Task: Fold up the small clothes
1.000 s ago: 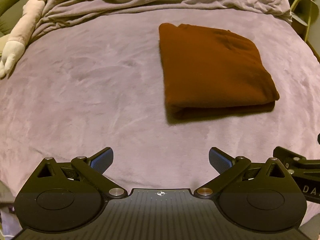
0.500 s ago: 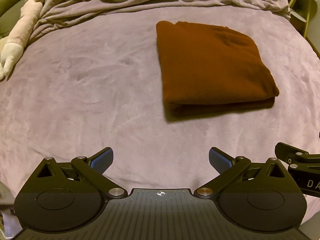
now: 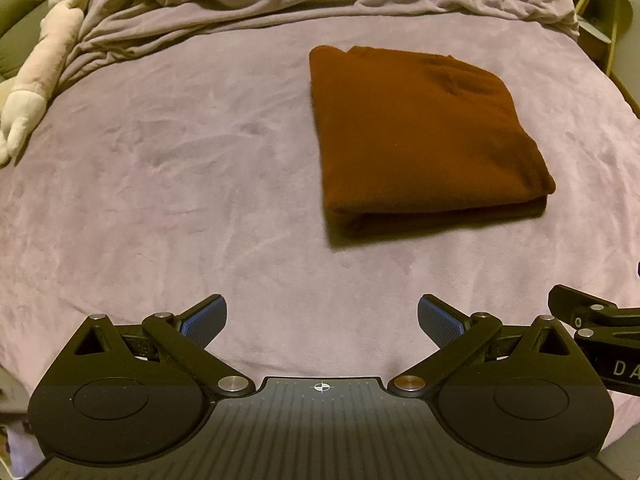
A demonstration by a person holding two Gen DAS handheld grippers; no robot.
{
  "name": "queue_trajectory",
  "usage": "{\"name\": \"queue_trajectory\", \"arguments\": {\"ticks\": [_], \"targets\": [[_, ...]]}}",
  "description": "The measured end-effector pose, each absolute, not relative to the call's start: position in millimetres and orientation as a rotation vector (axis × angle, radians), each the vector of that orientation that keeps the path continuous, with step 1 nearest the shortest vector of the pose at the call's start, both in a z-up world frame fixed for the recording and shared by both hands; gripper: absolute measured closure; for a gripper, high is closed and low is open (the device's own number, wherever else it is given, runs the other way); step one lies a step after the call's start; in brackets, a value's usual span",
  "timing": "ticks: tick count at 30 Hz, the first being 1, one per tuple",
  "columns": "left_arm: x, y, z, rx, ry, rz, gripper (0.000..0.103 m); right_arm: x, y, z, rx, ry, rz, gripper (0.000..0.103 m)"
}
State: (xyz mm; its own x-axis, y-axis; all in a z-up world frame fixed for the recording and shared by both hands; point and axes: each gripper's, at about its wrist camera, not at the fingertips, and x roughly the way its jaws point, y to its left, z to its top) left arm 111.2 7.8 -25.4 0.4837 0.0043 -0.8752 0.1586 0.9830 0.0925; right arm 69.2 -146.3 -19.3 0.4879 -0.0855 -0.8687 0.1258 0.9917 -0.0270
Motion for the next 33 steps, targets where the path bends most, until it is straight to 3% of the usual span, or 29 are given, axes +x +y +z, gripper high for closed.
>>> {"name": "queue_trajectory", "arguments": {"ticks": [33], "targets": [[114.5,10.7,-23.8,0.151,1.07,-0.097,0.0,67.8,-143.7,-17.6,0.038,1.05,-0.105,0.004]]}}
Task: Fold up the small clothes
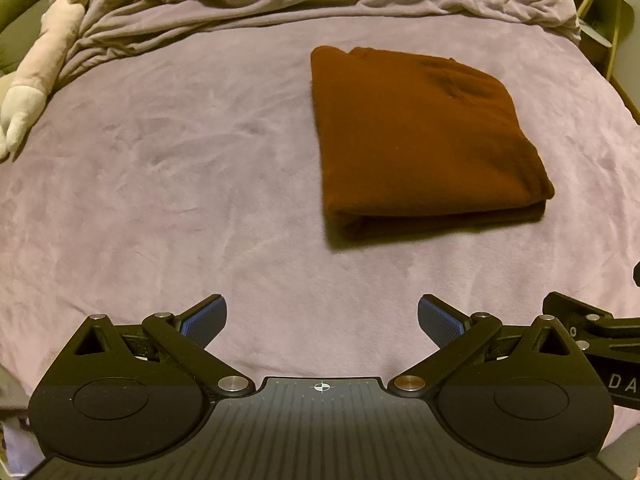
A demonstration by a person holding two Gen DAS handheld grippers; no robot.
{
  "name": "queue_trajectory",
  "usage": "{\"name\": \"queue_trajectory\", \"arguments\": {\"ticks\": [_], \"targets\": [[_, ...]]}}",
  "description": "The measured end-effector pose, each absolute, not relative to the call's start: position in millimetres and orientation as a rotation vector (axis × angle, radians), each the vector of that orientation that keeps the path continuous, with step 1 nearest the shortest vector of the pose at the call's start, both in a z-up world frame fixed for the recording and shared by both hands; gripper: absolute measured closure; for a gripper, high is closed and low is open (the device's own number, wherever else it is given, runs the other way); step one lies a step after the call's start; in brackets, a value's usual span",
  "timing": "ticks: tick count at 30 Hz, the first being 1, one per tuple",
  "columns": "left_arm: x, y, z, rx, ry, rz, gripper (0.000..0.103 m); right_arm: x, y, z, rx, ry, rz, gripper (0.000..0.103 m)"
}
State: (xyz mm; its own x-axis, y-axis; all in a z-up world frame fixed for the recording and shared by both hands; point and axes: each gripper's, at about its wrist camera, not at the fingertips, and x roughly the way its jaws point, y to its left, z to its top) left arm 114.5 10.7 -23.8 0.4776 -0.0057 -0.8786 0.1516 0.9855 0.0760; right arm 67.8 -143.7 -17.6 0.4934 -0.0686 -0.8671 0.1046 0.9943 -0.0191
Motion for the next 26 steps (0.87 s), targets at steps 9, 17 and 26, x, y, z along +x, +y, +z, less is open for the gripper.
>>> {"name": "queue_trajectory", "arguments": {"ticks": [9,17,26], "targets": [[114.1,9.7,-25.3,0.147,1.068,-0.106,0.0,68.3,-146.0,-17.0,0.045,1.051,-0.104,0.004],[111.6,2.3,-28.5,0.212,1.053,-0.109,0.0,65.6,-145.3,-17.8,0.049,1.049,-0.11,0.004],[109.8,1.6,-30.5,0.222,1.057,-0.093,0.0,64.2,-145.9,-17.8,0.047,1.054,-0.115,0.004]]}}
